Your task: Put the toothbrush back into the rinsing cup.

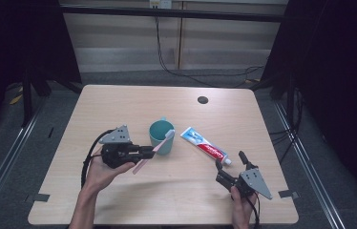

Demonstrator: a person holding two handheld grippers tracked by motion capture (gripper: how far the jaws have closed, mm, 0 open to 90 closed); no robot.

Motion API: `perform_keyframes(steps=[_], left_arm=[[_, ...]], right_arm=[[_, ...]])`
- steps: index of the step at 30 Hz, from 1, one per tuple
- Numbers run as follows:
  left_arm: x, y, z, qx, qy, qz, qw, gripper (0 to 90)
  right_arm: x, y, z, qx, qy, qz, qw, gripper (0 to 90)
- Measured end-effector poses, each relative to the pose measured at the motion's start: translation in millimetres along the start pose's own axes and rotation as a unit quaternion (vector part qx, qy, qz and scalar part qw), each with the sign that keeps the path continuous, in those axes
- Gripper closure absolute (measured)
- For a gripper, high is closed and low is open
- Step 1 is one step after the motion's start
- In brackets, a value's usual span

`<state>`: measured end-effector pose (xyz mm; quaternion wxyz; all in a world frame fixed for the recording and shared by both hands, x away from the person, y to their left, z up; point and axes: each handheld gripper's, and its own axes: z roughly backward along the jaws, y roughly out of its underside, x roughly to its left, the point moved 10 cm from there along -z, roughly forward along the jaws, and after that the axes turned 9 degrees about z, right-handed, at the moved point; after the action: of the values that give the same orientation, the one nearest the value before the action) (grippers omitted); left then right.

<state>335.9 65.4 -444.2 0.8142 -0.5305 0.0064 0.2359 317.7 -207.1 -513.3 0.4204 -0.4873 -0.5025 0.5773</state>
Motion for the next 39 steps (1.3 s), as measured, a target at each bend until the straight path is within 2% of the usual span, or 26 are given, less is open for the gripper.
perform_keyframes(steps=[10,18,21,26,30,33,37,39], left_arm=[[3.3,-14.6,4.4,-0.047,-0.004,0.004,0.9989,78.8],[9.3,-26.2,9.4,-0.084,-0.015,0.017,0.9962,78.8],[9.0,-33.9,10.5,-0.097,-0.019,0.014,0.9950,78.8],[7.4,-46.5,11.3,-0.113,-0.024,0.006,0.9933,78.8],[11.1,-53.2,10.5,-0.118,-0.028,0.011,0.9925,78.8],[13.7,-60.0,11.3,-0.131,-0.025,0.015,0.9909,78.8],[18.1,-66.4,11.3,-0.138,-0.027,0.014,0.9899,78.8],[19.8,-67.6,8.5,-0.135,-0.030,0.009,0.9903,78.8]], right_arm=[[0.0,0.2,-0.1,0.001,0.001,0.000,1.0000,14.3],[-0.1,0.1,0.0,0.001,0.001,0.000,1.0000,14.3],[-0.1,0.2,0.0,0.001,0.001,0.000,1.0000,14.3],[-0.1,0.0,0.2,0.000,0.001,-0.001,1.0000,14.3],[0.0,0.0,0.0,0.000,-0.001,-0.001,1.0000,14.3],[0.2,-0.1,0.2,-0.001,-0.002,0.000,1.0000,14.2],[0.2,-0.1,0.2,-0.001,-0.002,-0.001,1.0000,14.1],[0.2,-0.1,0.1,-0.001,-0.002,-0.001,1.0000,14.1]])
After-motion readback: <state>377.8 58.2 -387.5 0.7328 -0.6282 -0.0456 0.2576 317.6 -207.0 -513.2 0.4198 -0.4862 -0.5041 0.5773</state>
